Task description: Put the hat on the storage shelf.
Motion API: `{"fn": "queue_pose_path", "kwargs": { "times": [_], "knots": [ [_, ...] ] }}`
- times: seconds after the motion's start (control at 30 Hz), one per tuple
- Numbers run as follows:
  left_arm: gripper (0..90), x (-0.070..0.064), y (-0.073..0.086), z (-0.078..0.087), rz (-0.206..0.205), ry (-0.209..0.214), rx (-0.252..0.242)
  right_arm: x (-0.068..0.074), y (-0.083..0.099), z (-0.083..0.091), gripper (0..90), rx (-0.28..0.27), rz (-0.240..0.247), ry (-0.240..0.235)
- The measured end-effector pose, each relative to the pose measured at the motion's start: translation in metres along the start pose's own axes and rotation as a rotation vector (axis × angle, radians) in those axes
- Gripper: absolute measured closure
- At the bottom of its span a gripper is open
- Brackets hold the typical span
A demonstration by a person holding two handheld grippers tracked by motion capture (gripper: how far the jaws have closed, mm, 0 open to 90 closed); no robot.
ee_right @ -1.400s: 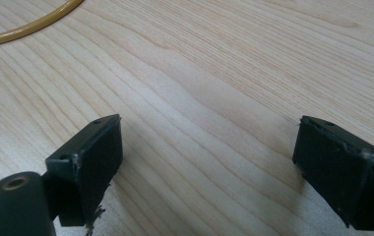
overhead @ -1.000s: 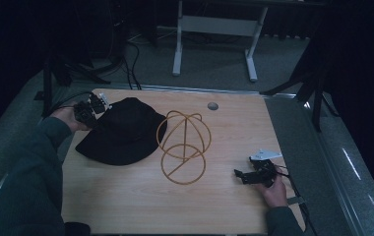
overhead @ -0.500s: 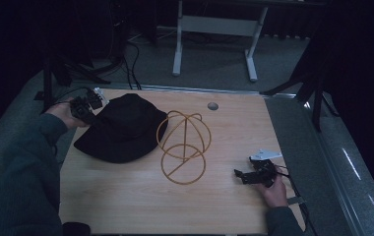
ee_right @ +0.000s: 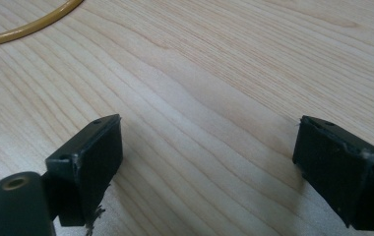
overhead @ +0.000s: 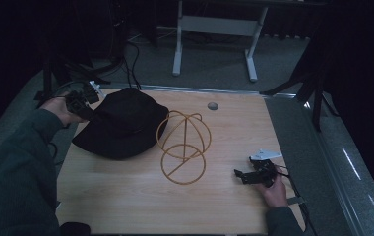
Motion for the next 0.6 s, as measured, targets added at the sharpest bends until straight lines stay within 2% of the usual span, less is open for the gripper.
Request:
{"fn": "queue_pose_path", "kwargs": {
  "times": [0.23, 0.37, 0.6],
  "knots": [
    [88.3, 0.0, 0.003, 0.009, 0.009, 0.008, -0.033, 0.0, 0.0, 0.0, 11.4, 0.0, 0.0, 0.0],
    [88.3, 0.0, 0.005, 0.013, 0.009, 0.007, -0.032, 0.0, 0.0, 0.0, 11.4, 0.0, 0.0, 0.0],
    [88.3, -0.004, 0.006, 0.023, -0.006, 0.018, -0.056, 0.0, 0.0, 0.0, 11.4, 0.0, 0.0, 0.0]
  ]
}}
Point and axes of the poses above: each handheld gripper's, and its own axes: z roughly backward along the jaws, y roughly out of its underside, x roughly to its left, the point moved 1 cm from there along -z, roughly forward along the jaws, and after that the axes turned 3 degrees about y, right-handed, at the moved point
